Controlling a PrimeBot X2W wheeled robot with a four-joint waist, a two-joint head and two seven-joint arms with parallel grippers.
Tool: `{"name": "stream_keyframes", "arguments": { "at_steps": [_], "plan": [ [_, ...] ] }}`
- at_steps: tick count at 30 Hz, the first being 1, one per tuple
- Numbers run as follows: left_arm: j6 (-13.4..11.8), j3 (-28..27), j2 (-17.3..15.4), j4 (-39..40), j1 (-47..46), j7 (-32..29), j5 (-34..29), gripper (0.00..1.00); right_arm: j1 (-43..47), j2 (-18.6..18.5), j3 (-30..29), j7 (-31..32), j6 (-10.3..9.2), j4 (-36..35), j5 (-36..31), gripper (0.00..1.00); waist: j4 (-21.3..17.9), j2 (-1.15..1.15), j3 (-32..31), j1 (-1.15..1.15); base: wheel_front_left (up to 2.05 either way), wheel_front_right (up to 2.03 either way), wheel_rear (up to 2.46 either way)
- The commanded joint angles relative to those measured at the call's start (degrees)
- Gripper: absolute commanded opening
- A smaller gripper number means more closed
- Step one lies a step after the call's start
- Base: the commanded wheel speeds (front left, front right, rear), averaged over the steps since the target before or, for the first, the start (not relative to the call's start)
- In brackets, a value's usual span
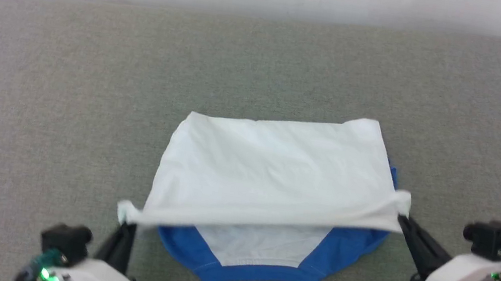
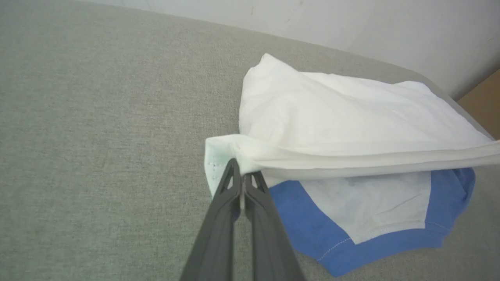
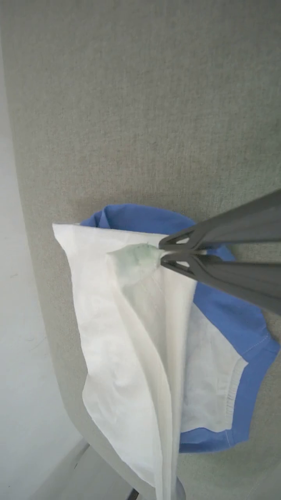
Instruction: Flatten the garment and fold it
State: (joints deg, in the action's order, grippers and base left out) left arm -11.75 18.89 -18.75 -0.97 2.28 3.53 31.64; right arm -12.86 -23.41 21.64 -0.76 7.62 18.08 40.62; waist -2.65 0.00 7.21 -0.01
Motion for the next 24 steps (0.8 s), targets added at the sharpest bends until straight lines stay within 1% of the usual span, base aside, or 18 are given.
{"name": "stream_keyframes", "arguments": {
  "at_steps": [1, 5, 8, 13, 14, 15, 16, 17, 20, 24],
  "plan": [
    [-0.3, 0.5, 0.4, -0.1, 1.2, -0.5, 0.5, 0.0, 1.8, 0.7, -1.4, 0.6, -0.13, -0.4, -0.9, 0.0, -0.3, 0.0, -0.1, 0.01, 0.0, 0.0, 0.0],
    [0.5, 2.5, 1.7, -2.9, 2.8, -1.5, 1.4, 0.0, 5.7, 3.9, -5.0, 2.6, -0.13, -0.8, -2.5, 0.0, -0.4, 0.0, 0.3, 0.01, 0.0, 0.0, 0.0],
    [1.1, 3.1, 2.6, -6.5, 2.2, -1.1, 1.8, 0.0, 8.1, 6.0, -5.7, 4.1, -0.13, -0.7, -4.6, 0.0, -0.1, 0.0, 0.5, 0.01, 0.0, 0.0, 0.0],
    [3.7, 4.0, 5.1, -12.8, 0.4, 0.3, 3.5, 0.0, 10.9, 8.6, -7.4, 5.5, -0.13, 0.6, -11.0, 0.0, 0.0, 0.0, 0.6, 0.01, 0.0, 0.0, 0.0],
    [4.3, 4.2, 5.7, -13.9, 0.1, 0.5, 4.0, 0.09, 11.3, 9.4, -8.0, 5.7, -0.13, 0.8, -11.7, 0.23, -0.1, 0.0, 0.5, 0.01, 0.0, 0.0, 0.0],
    [4.8, 4.4, 6.2, -14.8, -0.1, 0.7, 4.4, 0.49, 11.6, 10.2, -8.5, 5.8, -0.13, 0.7, -12.5, 0.45, -0.2, 0.0, 0.4, 0.01, 0.0, 0.0, 0.0],
    [5.2, 4.5, 6.5, -15.6, -0.5, 1.1, 4.5, 1.0, 11.9, 11.0, -9.0, 5.9, -0.13, 0.6, -13.1, 0.85, -0.2, 0.0, 0.3, 0.01, 0.0, 0.0, 0.0],
    [5.6, 4.5, 6.9, -16.3, -0.7, 1.6, 4.8, 1.0, 12.1, 11.6, -9.3, 5.8, -0.13, 0.3, -13.7, 1.0, -0.3, 0.0, 0.2, 0.01, 0.0, 0.0, 0.0],
    [6.0, 4.0, 7.3, -17.2, -1.5, 4.1, 4.7, 1.0, 13.0, 12.8, -10.5, 4.8, -0.13, -1.8, -15.3, 1.0, -0.3, 0.0, -0.5, 0.01, 0.0, 0.0, 0.0],
    [5.6, 2.7, 6.8, -15.8, -2.0, 8.5, 3.2, 1.0, 15.0, 14.0, -13.7, 1.6, -0.13, -7.3, -17.4, 1.0, -0.1, 0.0, -1.6, 0.01, 0.0, 0.0, 0.0]
  ]
}}
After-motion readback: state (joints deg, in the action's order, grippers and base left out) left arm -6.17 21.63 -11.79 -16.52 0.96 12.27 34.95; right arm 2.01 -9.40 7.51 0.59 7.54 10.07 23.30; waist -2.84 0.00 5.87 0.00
